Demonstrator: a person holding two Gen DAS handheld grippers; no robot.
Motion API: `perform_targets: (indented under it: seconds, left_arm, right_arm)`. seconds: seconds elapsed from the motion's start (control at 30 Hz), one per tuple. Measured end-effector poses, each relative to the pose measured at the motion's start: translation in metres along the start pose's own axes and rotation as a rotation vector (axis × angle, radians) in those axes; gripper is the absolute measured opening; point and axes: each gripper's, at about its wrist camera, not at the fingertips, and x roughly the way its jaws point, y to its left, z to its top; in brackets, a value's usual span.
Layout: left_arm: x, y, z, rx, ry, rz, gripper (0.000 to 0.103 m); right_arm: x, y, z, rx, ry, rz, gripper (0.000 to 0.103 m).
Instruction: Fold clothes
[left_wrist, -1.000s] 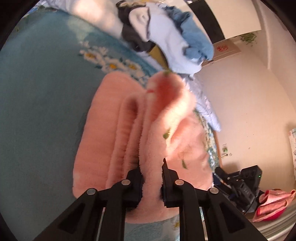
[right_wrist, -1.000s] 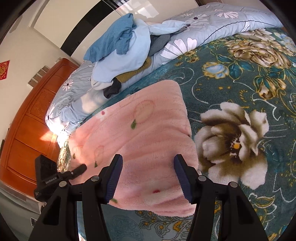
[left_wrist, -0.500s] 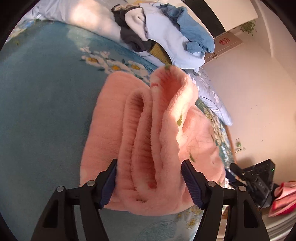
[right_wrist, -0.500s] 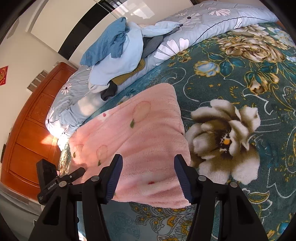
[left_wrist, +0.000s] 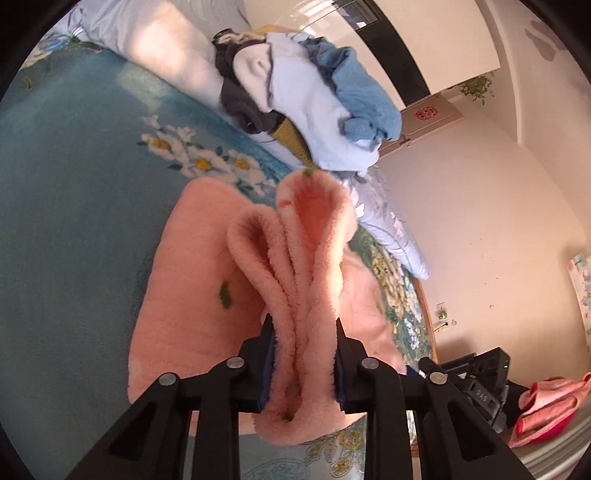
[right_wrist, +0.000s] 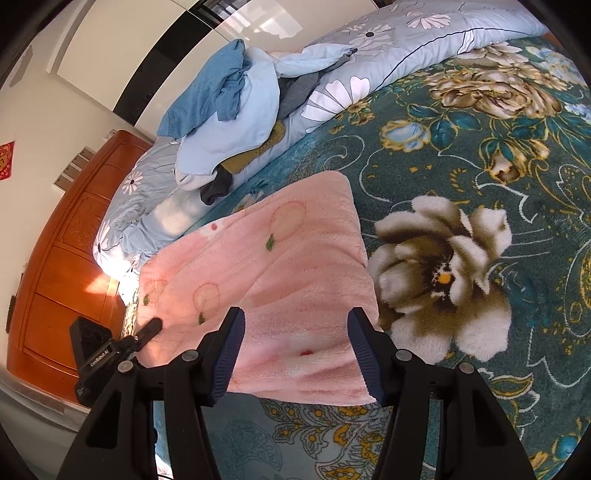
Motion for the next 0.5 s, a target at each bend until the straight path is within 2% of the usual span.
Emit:
perform_targets:
  seconds: [0.1,0.17,0.2,0.33,0.37,0.43,0.5]
  left_arm:
    - [-0.027,-0.015,0.016,0.051,-0.059,-0.049,0.027]
    - [-0.037,-0.013,0.020,0.065,-0.079,-0.034,0.027]
    - [-0.035,-0.006,0.019,0.066,-0.070,-0.009,0.028]
    - [0.000,0.043,-0.002,0.008,0.058,0.121,0.028]
    - [0.004,0.053,-0.007,0.001,0.061,0.135,0.028]
    - [0.003,0.064,-0.010,-0.050,0.053,0.104,0.032]
    - [-0.005,0.055,-0.008,-0.016,0.056,0.106,0.035]
  right_arm:
    - [-0.005,0.000,0.003,-0.001,-0.014,0.008,0.059]
    - [-0.006,0.000,0.004,-0.004,-0.016,0.006,0.059]
    - [-0.004,-0.001,0.004,-0.006,-0.012,0.003,0.059]
    - [0.008,-0.003,0.001,-0.004,0.018,-0.006,0.059]
    - [0.009,-0.001,0.001,-0.008,0.021,-0.006,0.059]
    - [0.010,0.003,0.001,-0.018,0.027,-0.006,0.059]
    - [0.007,0.013,0.005,-0.063,0.020,-0.013,0.059]
